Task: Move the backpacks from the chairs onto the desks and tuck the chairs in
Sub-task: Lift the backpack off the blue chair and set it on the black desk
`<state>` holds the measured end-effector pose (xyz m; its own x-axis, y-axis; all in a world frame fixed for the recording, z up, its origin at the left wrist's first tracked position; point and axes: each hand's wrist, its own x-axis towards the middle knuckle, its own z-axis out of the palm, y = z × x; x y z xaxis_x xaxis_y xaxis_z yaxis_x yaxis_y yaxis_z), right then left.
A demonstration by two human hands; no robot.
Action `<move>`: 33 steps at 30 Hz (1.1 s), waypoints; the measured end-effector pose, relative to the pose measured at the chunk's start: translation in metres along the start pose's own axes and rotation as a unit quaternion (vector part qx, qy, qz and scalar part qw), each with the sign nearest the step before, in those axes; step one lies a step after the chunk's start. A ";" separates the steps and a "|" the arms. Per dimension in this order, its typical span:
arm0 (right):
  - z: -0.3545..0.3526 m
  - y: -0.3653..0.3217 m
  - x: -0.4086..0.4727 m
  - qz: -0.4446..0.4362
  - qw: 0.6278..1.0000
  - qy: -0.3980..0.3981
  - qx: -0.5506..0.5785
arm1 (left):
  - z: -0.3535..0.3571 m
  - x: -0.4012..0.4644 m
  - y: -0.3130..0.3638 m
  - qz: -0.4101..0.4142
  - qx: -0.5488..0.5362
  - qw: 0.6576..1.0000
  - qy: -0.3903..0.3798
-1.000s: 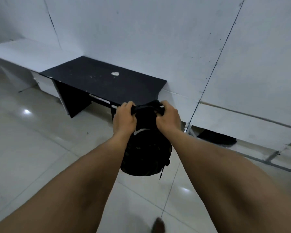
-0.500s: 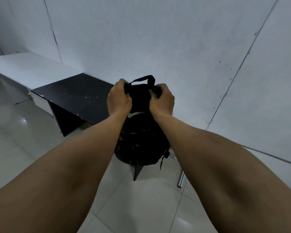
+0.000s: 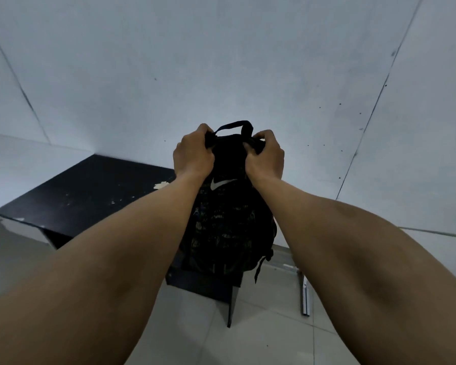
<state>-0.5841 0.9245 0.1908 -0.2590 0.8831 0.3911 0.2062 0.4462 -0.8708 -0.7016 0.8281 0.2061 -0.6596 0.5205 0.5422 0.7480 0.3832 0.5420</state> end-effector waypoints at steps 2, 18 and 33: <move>0.013 -0.001 0.011 0.002 1.000 0.015 -0.009 | 0.007 0.019 -0.009 0.003 -0.009 1.000 -0.009; 0.083 0.053 0.130 0.021 0.999 0.013 -0.037 | 0.117 0.138 -0.051 0.018 -0.022 0.998 -0.049; 0.139 0.108 0.241 0.046 0.997 -0.016 -0.067 | 0.211 0.246 -0.078 0.027 -0.017 0.993 -0.112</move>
<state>-0.7551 1.1658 0.1494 -0.2618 0.9174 0.2996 0.3537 0.3801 -0.8546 -0.9067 1.0866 0.1617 -0.5819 0.6979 0.4176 0.7768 0.3248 0.5396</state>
